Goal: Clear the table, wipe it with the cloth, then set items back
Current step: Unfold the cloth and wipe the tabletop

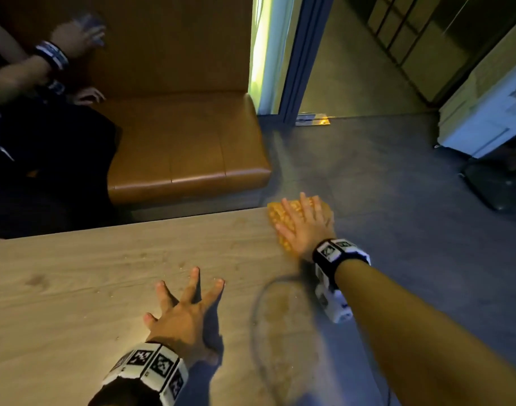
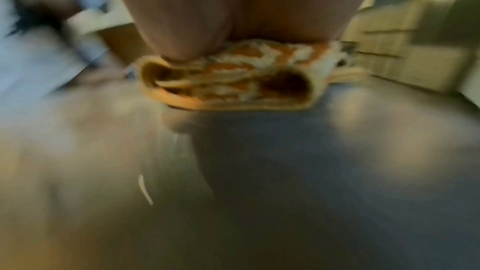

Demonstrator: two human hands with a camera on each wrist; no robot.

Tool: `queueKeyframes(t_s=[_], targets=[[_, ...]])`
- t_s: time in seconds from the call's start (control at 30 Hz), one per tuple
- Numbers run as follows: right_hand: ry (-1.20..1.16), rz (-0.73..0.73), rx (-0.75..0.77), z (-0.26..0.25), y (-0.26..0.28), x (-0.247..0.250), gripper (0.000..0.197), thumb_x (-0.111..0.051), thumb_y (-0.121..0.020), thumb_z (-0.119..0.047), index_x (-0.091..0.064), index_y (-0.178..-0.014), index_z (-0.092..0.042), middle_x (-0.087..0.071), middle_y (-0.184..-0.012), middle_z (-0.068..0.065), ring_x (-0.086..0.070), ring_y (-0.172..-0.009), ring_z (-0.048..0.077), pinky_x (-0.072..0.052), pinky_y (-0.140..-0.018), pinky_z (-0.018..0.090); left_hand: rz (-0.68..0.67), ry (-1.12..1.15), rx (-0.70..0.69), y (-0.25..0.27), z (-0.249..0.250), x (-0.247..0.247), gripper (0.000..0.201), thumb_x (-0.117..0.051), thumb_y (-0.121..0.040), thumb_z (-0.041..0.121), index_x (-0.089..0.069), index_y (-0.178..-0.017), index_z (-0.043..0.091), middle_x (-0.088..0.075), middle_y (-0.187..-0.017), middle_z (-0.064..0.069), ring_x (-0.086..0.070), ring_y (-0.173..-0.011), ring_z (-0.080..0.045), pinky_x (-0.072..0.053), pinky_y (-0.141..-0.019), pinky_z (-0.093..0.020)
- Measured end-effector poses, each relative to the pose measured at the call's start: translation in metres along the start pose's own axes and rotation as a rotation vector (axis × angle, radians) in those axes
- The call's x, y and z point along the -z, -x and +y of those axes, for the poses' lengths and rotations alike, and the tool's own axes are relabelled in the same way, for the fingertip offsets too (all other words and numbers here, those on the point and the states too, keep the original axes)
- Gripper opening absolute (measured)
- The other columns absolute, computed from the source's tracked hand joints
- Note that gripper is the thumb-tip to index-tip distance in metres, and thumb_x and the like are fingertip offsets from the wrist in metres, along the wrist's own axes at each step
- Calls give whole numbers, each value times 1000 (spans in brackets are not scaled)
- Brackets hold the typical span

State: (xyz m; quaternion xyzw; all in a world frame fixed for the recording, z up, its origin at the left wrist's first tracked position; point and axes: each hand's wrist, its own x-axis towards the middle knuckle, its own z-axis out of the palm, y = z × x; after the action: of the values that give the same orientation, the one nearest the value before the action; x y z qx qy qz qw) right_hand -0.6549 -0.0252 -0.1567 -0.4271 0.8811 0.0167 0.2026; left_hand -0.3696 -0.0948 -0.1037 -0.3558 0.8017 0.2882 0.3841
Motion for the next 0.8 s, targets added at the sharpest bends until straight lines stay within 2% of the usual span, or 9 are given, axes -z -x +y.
queueKeyframes(t_s=[0.07, 0.1, 0.27, 0.3, 0.4, 0.47, 0.53, 0.63, 0.8], targets=[[-103, -46, -279, -25, -19, 6, 73, -15, -89, -75, 5, -152, -43, 20, -162, 2, 21, -146, 35, 3, -111, 70, 3, 8, 0, -3, -1, -3, 128, -85, -64, 46, 15, -142, 60, 41, -150, 15, 29, -138, -51, -16, -106, -75], [-84, -65, -287, -37, -21, 6, 72, -19, -92, -71, 8, -152, -41, 24, -160, 4, 24, -145, 37, 5, -110, 71, 8, 16, -4, -4, -2, -4, 129, -86, -63, 46, 15, -142, 60, 41, -150, 15, 30, -137, -51, -15, -106, -75], [155, -32, 330, 1, 29, -19, 78, -10, -81, -76, -3, -152, -44, 8, -164, 2, 9, -149, 32, -14, -113, 63, 28, 14, -7, -6, -4, -7, 127, -86, -63, 45, 13, -142, 61, 40, -151, 15, 29, -137, -52, -17, -106, -75], [139, -24, 279, 11, 25, -16, 79, -10, -80, -76, -3, -152, -45, 6, -164, 1, 9, -149, 31, -15, -114, 62, 33, 15, -11, -7, -4, -8, 128, -86, -63, 46, 13, -142, 61, 40, -151, 15, 29, -137, -52, -17, -106, -76], [-77, -17, -223, -5, -1, -5, 72, -23, -91, -71, 4, -152, -44, 17, -162, 1, 17, -147, 34, 0, -113, 68, 48, 10, -5, -9, -4, -10, 128, -86, -62, 47, 14, -141, 62, 40, -151, 16, 28, -138, -51, -18, -105, -75], [-73, -63, -290, -31, -4, -6, 74, -23, -93, -68, 12, -152, -40, 27, -159, 4, 25, -144, 38, 6, -110, 70, 65, 1, 3, -9, -4, -10, 129, -86, -61, 48, 14, -141, 62, 40, -151, 17, 26, -139, -51, -20, -105, -74], [-16, -29, -7, -33, 23, -19, 72, -21, -93, -68, 6, -153, -40, 23, -160, 6, 21, -145, 39, -2, -111, 71, 73, -12, 2, -7, -4, -10, 129, -86, -60, 50, 14, -141, 62, 39, -151, 16, 25, -139, -52, -21, -105, -74], [139, 23, 432, 12, 58, -35, 72, -16, -88, -73, -14, -153, -40, -3, -164, 7, -1, -149, 37, -24, -108, 69, 84, -20, -8, -6, -5, -10, 131, -86, -59, 51, 14, -143, 60, 39, -152, 15, 24, -139, -52, -21, -105, -74], [-73, -55, -235, -5, 31, -19, 71, -21, -92, -70, 10, -151, -43, 26, -160, 1, 26, -145, 34, 6, -112, 67, 101, -14, -8, -8, -7, -14, 130, -87, -59, 50, 12, -143, 61, 37, -152, 16, 25, -140, -50, -21, -105, -75]])
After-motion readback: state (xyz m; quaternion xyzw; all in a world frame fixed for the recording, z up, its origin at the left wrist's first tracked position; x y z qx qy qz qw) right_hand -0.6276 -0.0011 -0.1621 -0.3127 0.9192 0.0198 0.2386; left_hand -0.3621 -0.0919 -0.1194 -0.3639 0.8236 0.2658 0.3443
